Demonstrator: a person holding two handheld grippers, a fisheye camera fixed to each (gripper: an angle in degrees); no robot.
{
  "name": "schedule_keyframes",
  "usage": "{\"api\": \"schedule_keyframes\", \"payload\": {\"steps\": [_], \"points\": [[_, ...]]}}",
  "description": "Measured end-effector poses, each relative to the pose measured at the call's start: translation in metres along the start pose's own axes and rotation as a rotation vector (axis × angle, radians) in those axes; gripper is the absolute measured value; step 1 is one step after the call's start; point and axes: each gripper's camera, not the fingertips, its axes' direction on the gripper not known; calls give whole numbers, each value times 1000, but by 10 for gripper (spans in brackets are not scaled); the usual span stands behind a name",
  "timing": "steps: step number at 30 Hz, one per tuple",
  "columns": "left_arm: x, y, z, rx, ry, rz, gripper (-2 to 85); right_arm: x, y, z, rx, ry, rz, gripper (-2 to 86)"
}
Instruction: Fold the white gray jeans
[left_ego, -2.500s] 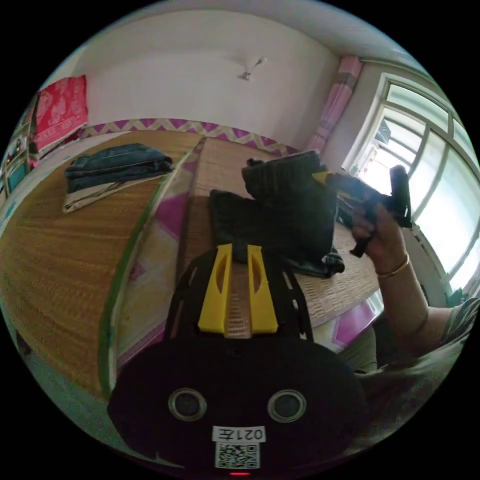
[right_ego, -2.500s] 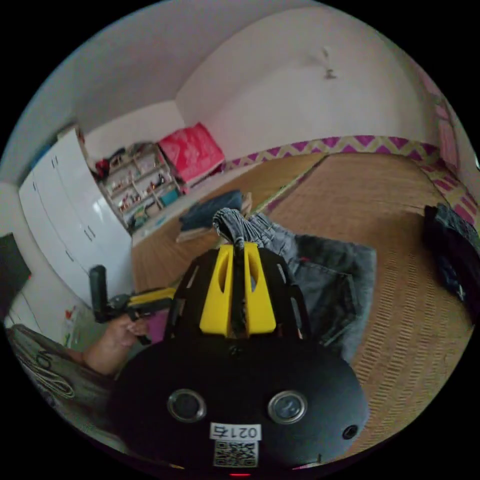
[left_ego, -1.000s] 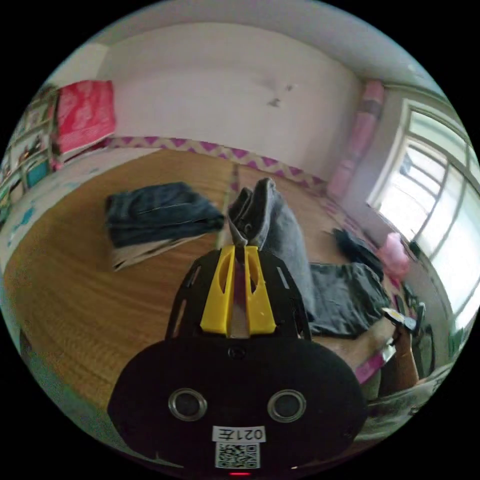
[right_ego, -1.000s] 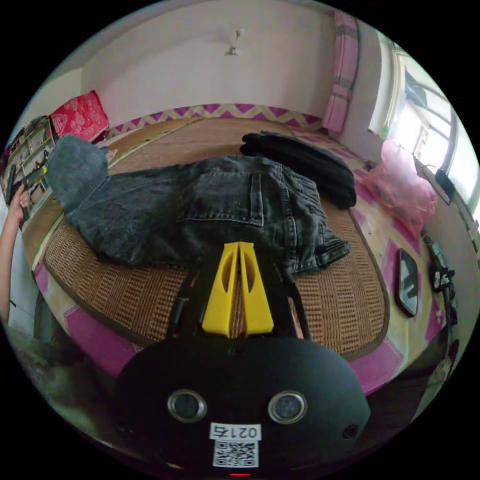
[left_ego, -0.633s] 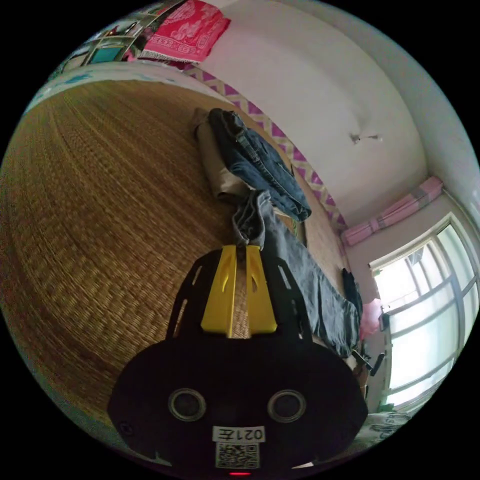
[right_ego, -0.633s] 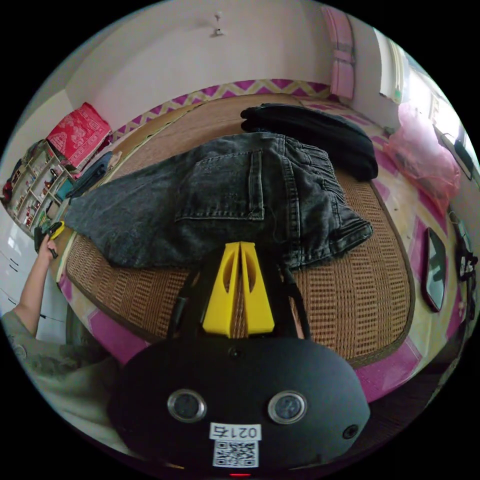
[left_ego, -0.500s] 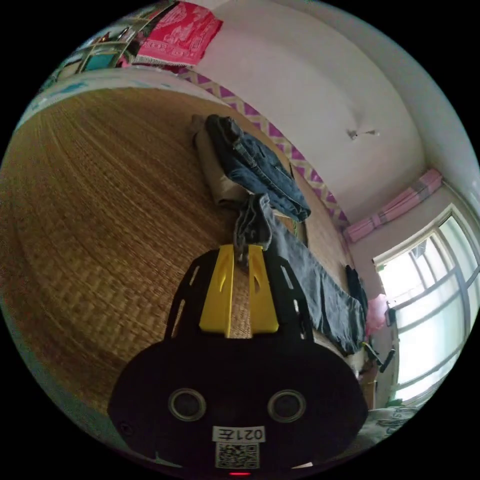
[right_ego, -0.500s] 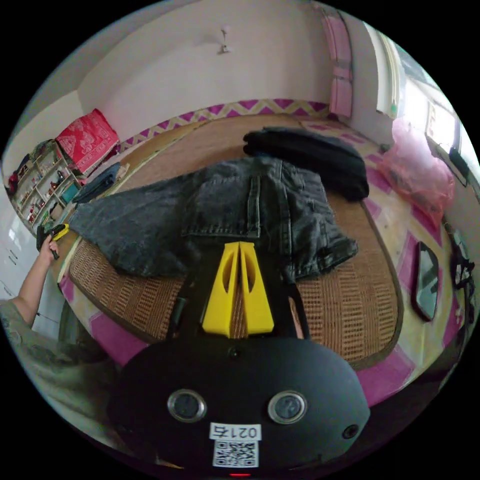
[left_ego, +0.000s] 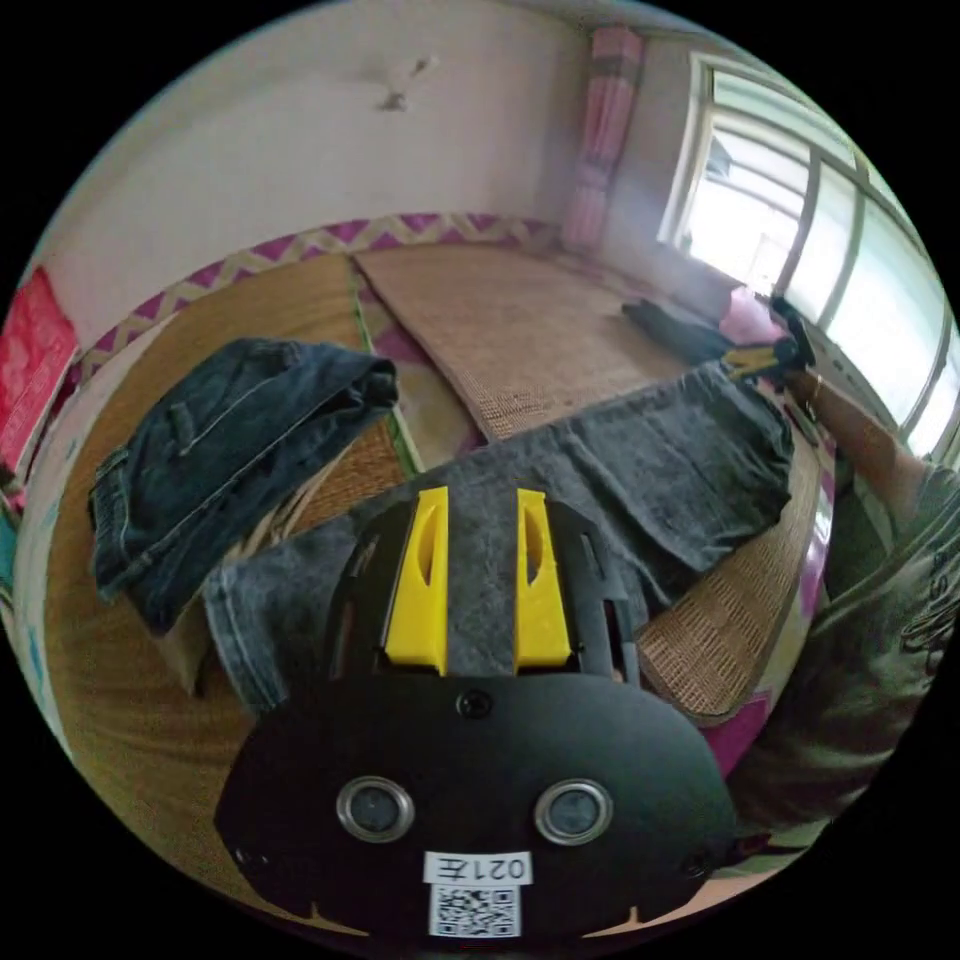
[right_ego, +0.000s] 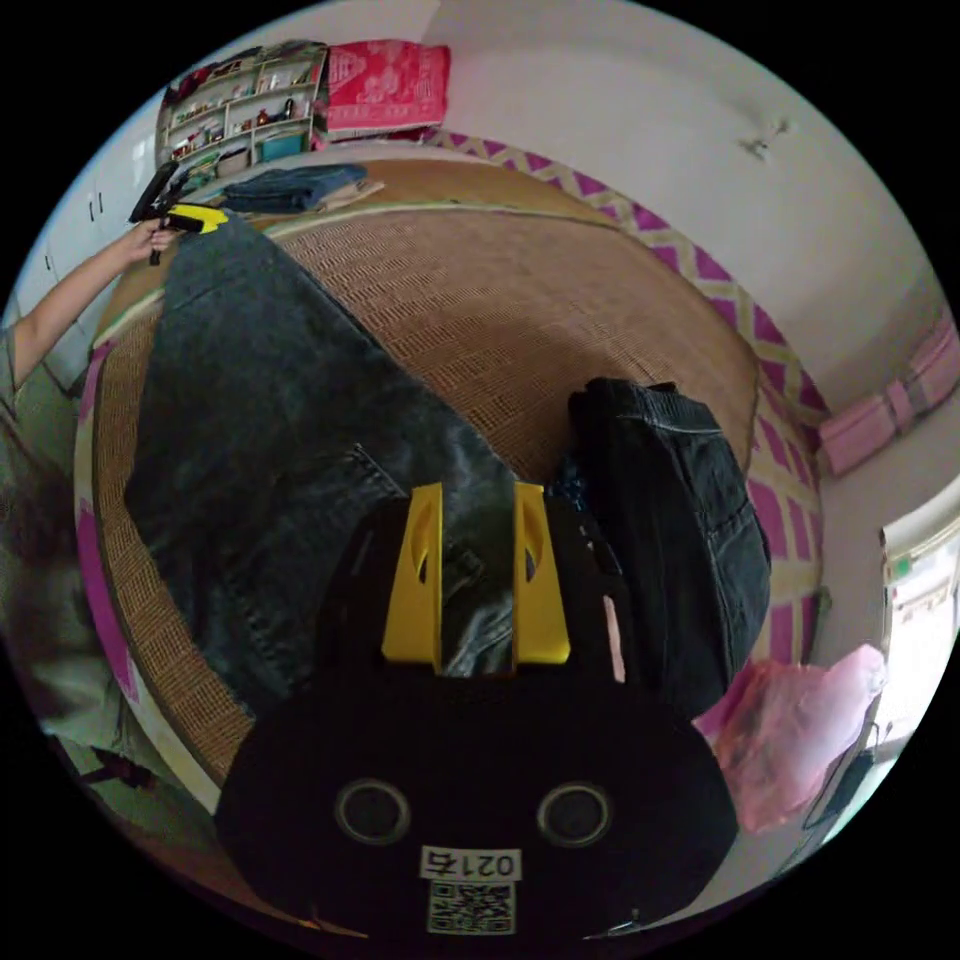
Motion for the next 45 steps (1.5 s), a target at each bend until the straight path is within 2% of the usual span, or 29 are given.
{"api": "schedule_keyframes", "payload": {"steps": [4, 7, 11, 15, 19, 21, 25, 30, 33, 36, 40, 45], "points": [[8, -22, 20, -73, 19, 89, 107, 21, -8, 15, -73, -70, -36, 103], [17, -27, 31, -132, 23, 151, 103, 27, -8, 21, -113, -133, -54, 52], [28, -27, 33, -157, -11, 187, 94, 24, 4, 1, -43, -134, -76, 3], [33, -23, 26, -124, -28, 180, 98, 26, 23, -23, 50, -163, -34, -4], [40, -19, 28, -177, -43, 202, 75, 24, 33, -36, 79, -172, -12, -5], [49, -13, 14, -146, -48, 238, 7, 21, 40, -45, 87, -169, -10, -6], [62, 7, -28, -18, -52, 263, -7, 16, 56, -72, 144, -186, -1, -6], [99, 71, -143, 228, 3, 287, -9, -19, 118, -158, 335, -240, -31, -7], [132, 128, -214, 331, 28, 305, -10, -57, 176, -214, 445, -275, -62, -8], [170, 186, -263, 359, 65, 317, -10, -104, 233, -255, 497, -335, -97, -6], [201, 249, -274, 277, 93, 251, -10, -170, 280, -255, 387, -362, -112, -5], [205, 334, -227, 193, 159, -57, -9, -233, 329, -173, 197, -416, 75, -4]]}}
